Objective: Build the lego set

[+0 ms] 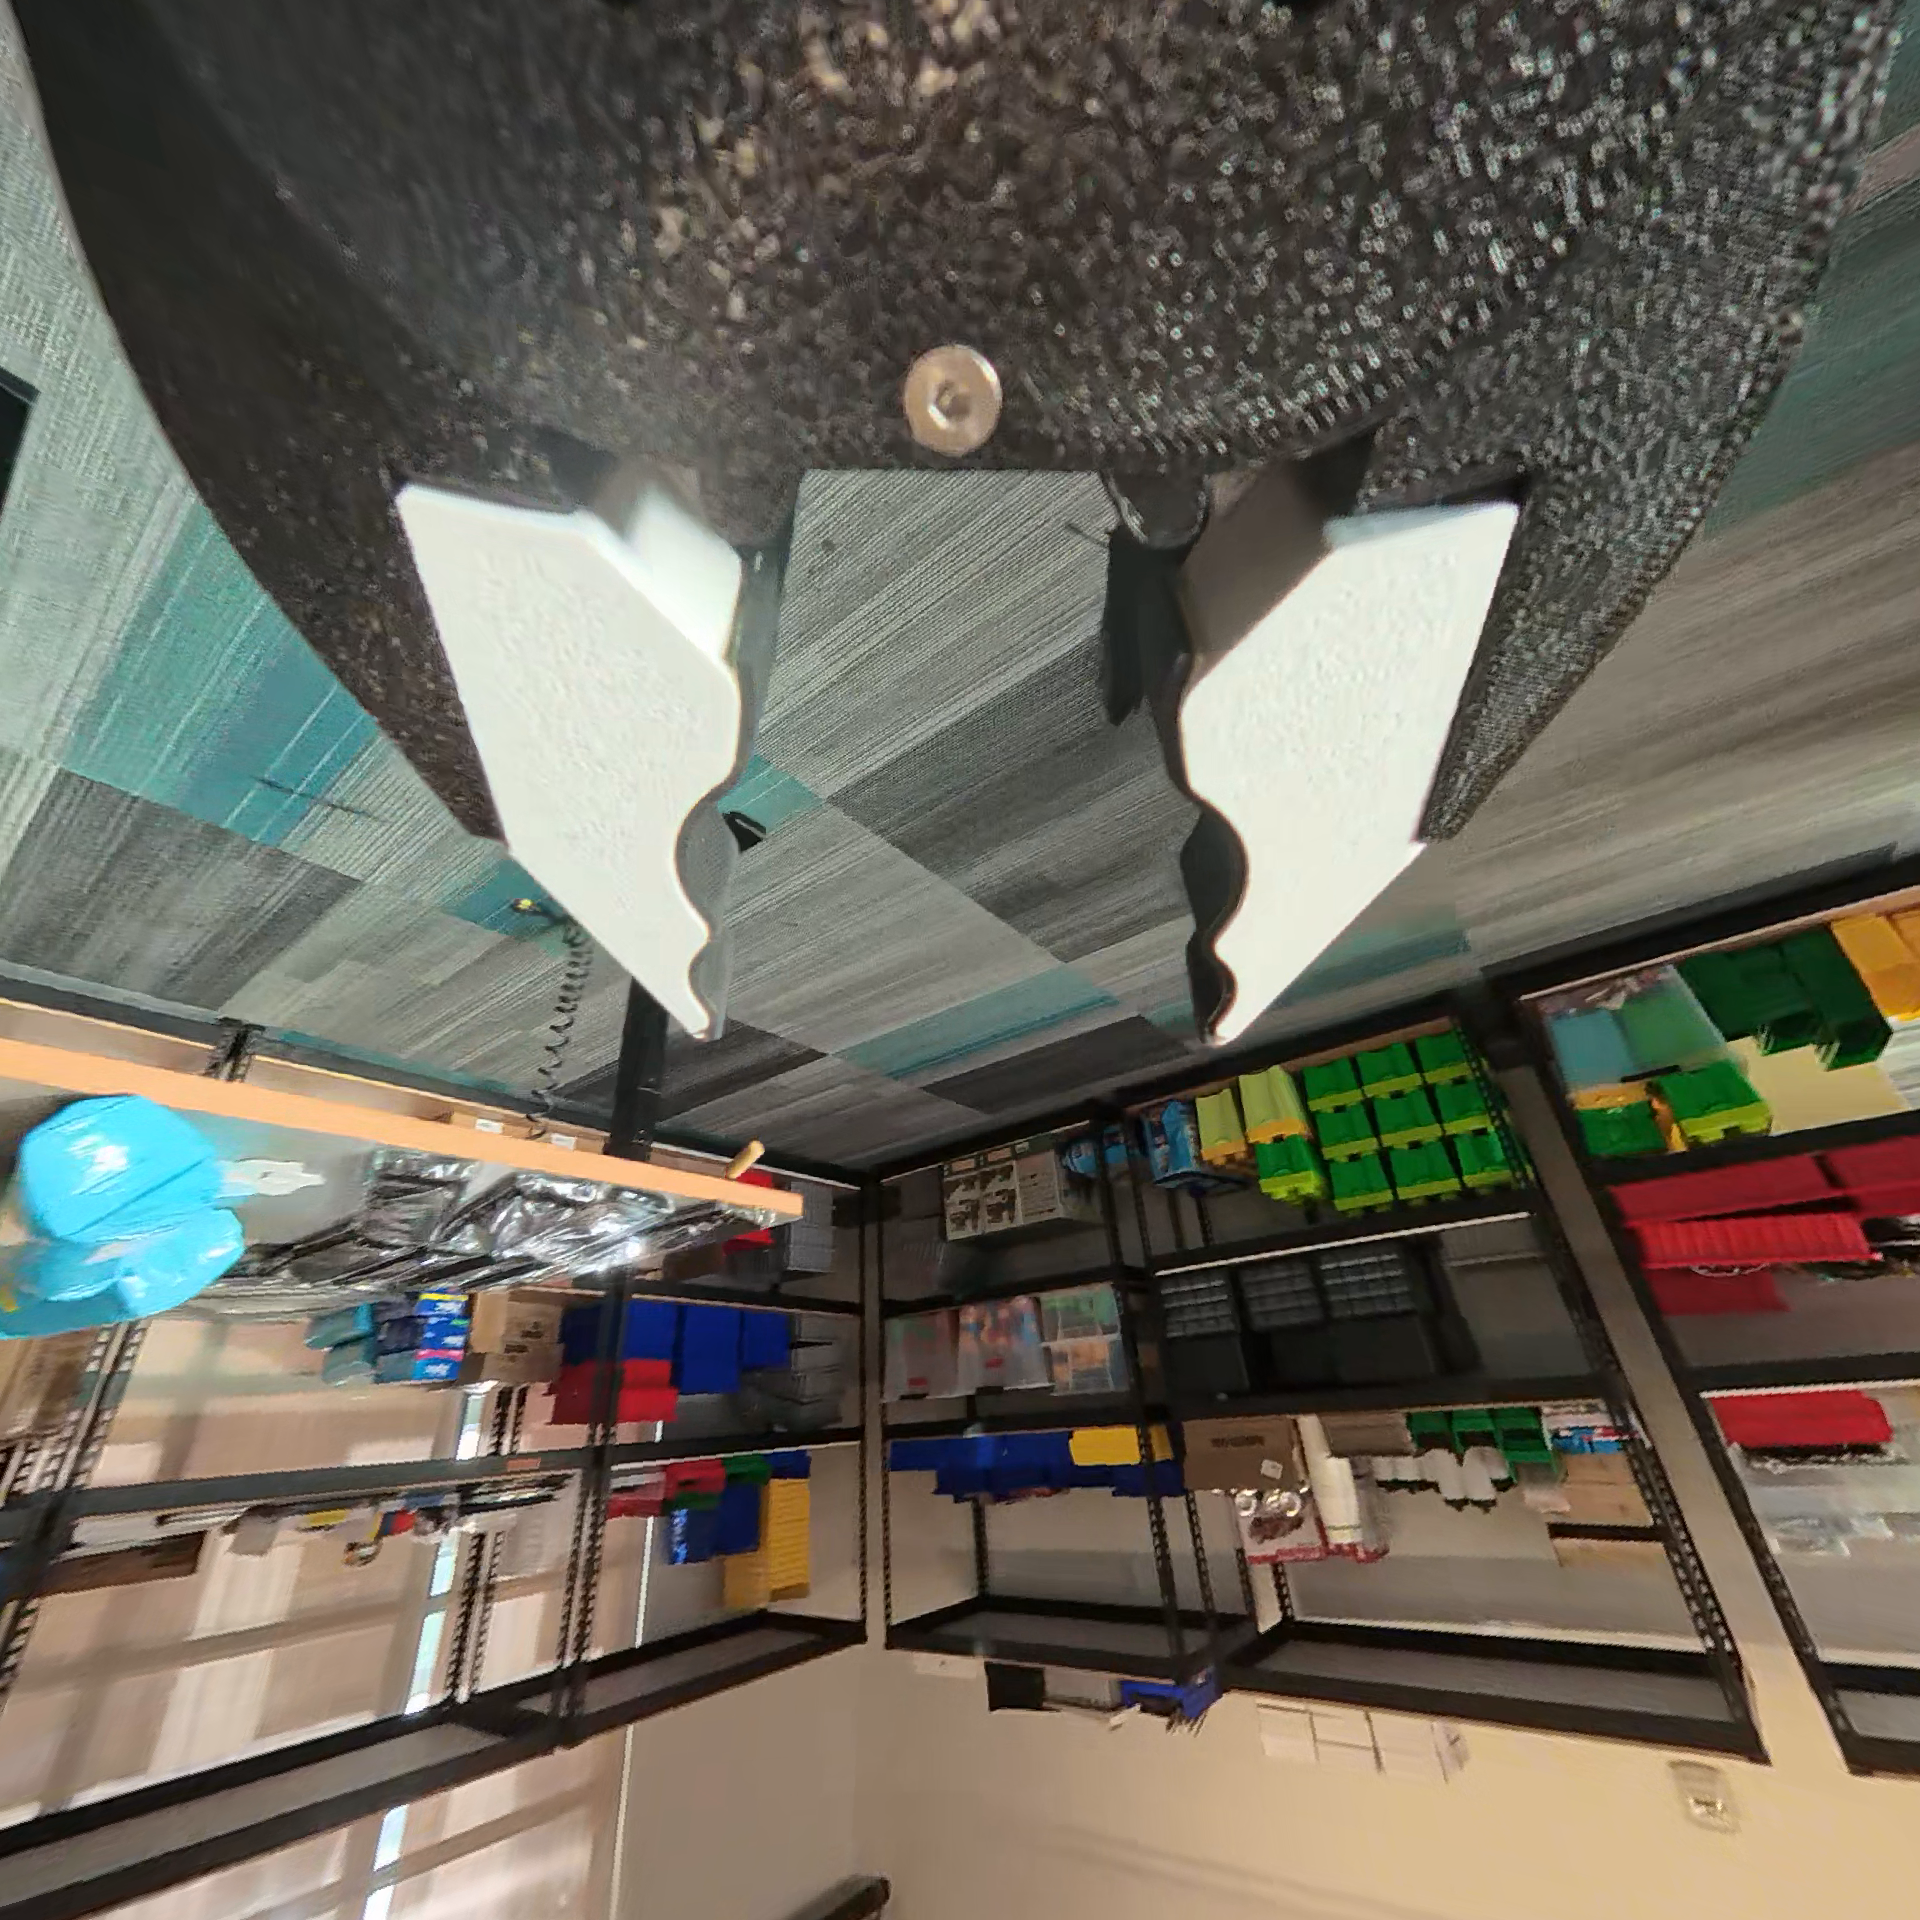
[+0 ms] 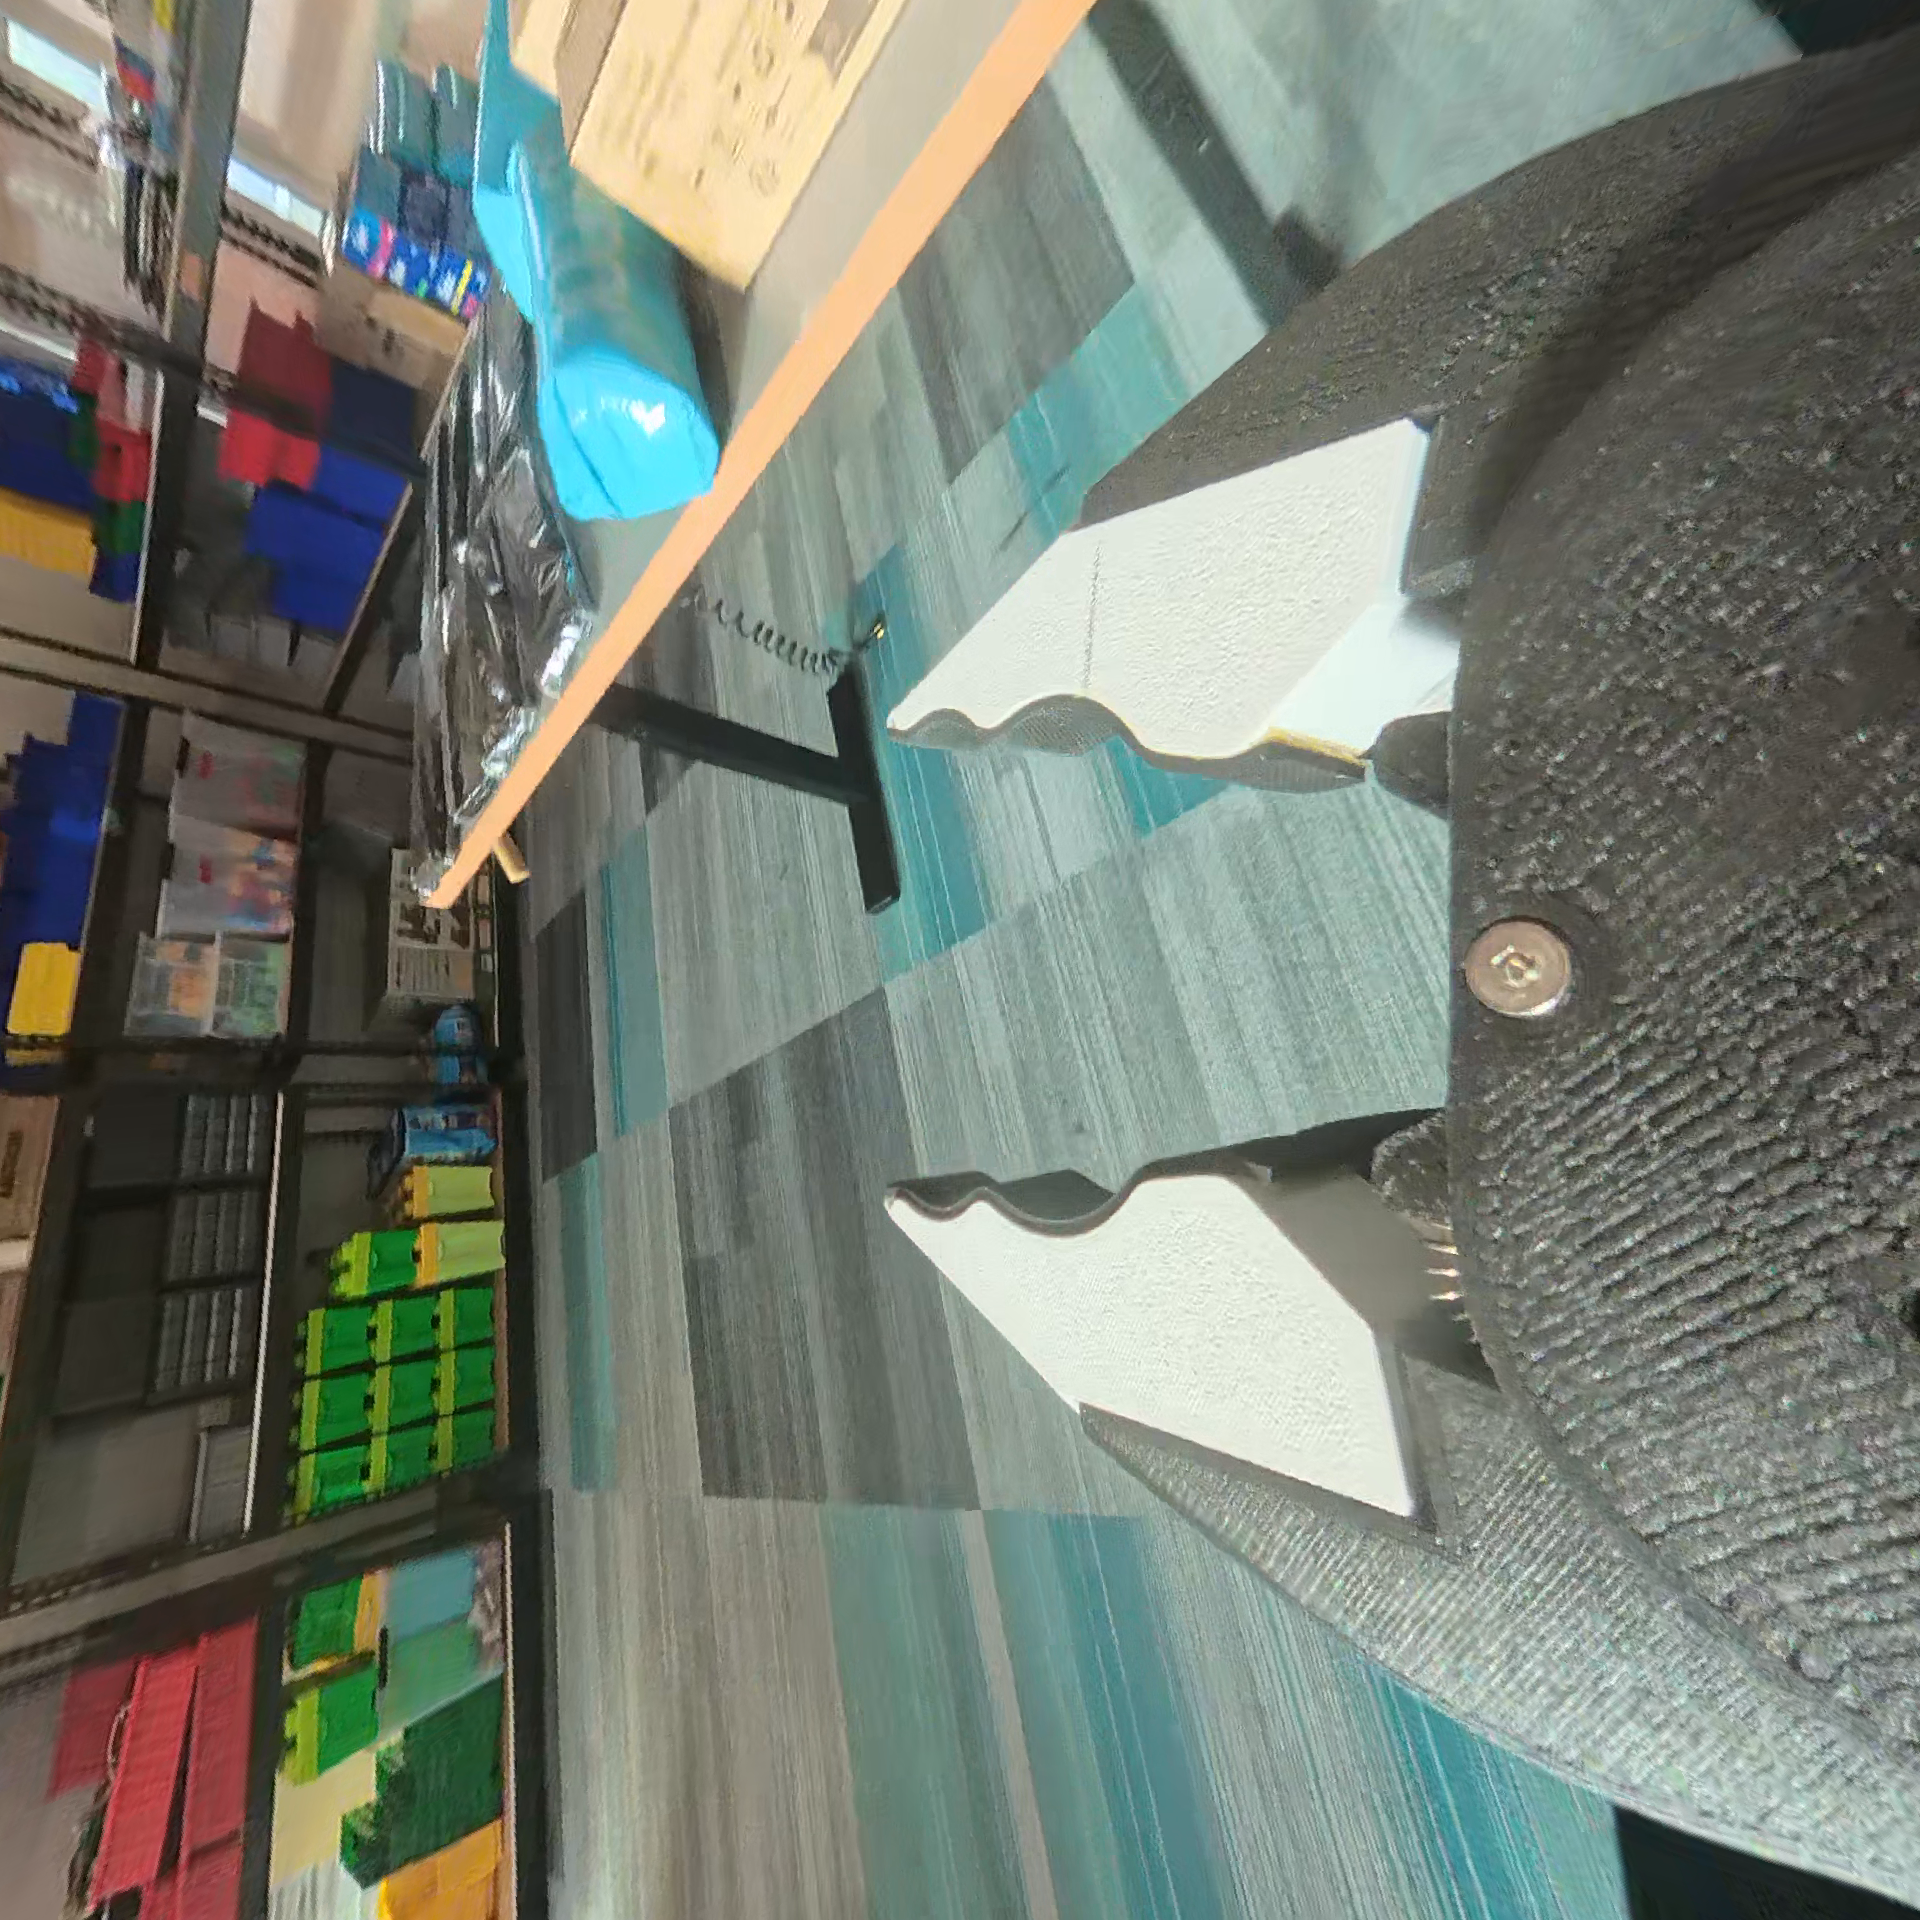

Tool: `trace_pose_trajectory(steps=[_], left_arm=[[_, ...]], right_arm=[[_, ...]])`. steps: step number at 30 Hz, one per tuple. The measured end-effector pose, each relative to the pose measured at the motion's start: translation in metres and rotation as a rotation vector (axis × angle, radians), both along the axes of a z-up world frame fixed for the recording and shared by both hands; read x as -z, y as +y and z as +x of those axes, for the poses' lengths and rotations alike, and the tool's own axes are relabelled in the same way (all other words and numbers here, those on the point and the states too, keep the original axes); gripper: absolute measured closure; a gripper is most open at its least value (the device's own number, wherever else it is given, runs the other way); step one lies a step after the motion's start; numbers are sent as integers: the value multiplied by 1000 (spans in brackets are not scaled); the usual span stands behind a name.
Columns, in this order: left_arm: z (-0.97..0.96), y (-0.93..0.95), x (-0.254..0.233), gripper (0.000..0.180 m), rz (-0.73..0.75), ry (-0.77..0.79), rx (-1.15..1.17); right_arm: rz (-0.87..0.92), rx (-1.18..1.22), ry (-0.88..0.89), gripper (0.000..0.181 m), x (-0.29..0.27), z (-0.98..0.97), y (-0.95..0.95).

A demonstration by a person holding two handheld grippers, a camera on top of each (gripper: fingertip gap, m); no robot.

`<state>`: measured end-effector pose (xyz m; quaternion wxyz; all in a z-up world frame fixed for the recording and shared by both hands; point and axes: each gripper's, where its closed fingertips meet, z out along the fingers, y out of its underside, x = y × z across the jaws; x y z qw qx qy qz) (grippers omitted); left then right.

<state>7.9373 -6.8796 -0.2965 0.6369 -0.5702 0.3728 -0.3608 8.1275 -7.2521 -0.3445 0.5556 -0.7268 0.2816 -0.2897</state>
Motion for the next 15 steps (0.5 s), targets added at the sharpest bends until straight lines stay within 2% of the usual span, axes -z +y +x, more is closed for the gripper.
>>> trace_pose_trajectory(steps=[6, 10, 12, 15], left_arm=[[75, 110, 47, 98, 41, 107, -159], [158, 196, 55, 97, 104, 179, -212], [214, 230, 52, 97, 137, 237, -178], [322, 253, 48, 97, 175, 299, 37]], right_arm=[[88, -115, -23, 100, -2, 142, 130], [75, -138, 5, 98, 9, 243, 211], [46, -148, 50, 96, 9, 291, 245], [29, -136, 38, 93, -10, 361, 282]])
